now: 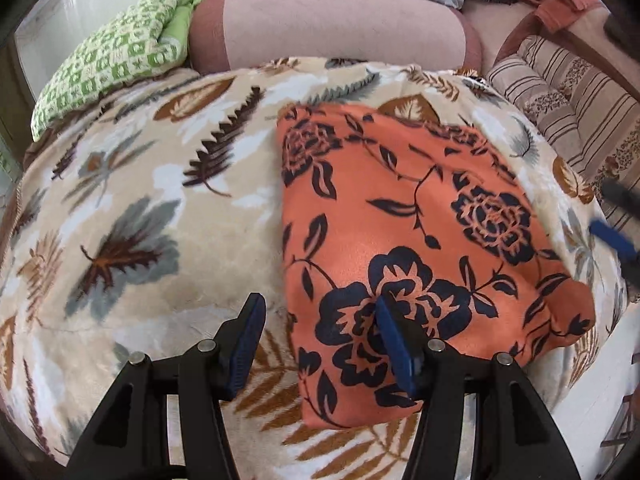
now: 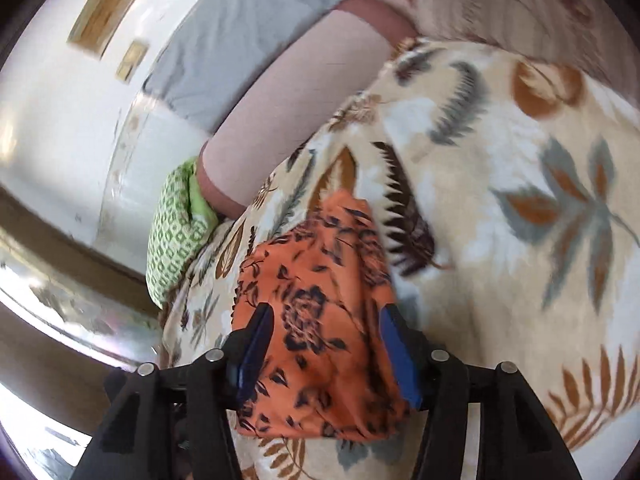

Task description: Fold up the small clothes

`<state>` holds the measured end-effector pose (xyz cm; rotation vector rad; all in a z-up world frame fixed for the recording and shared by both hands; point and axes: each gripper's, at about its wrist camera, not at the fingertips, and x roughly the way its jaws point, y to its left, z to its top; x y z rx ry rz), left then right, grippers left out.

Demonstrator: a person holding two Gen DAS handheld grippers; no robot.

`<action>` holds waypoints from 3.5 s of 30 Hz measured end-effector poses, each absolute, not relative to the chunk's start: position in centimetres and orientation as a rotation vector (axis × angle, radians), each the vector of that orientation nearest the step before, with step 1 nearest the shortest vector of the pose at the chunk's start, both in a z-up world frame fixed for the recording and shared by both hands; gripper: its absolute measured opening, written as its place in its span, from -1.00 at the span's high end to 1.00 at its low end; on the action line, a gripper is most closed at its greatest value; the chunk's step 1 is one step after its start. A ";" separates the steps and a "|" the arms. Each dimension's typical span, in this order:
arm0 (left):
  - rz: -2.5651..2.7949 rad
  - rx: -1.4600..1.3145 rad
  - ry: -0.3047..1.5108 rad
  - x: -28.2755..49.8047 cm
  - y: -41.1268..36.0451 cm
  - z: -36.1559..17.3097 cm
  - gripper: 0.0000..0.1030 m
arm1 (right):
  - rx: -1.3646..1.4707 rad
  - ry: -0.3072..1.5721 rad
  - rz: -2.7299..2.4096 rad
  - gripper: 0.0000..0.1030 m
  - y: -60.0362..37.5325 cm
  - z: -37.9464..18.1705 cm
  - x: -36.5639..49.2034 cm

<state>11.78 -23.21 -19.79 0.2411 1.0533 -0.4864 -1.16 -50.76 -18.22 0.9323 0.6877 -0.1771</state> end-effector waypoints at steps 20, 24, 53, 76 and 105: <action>-0.524 0.340 0.986 11.8 -23.5 -23.0 -0.54 | 0.708 1.030 -0.350 0.39 -50.7 -27.2 19.1; -0.526 0.308 1.032 11.6 -22.7 -22.6 -0.54 | 0.669 1.044 -0.337 0.34 -50.6 -26.2 18.9; -0.530 0.134 1.065 11.0 -18.3 -21.3 -0.69 | 0.698 1.016 0.031 0.33 -44.9 -21.6 19.5; -0.424 0.357 0.953 8.0 -19.3 -20.0 -0.72 | 0.761 0.923 -0.063 0.33 -45.8 -22.5 -0.1; -0.413 0.359 0.783 2.0 -17.4 -12.6 -0.72 | 0.726 1.073 -0.175 0.31 -44.2 -23.4 1.1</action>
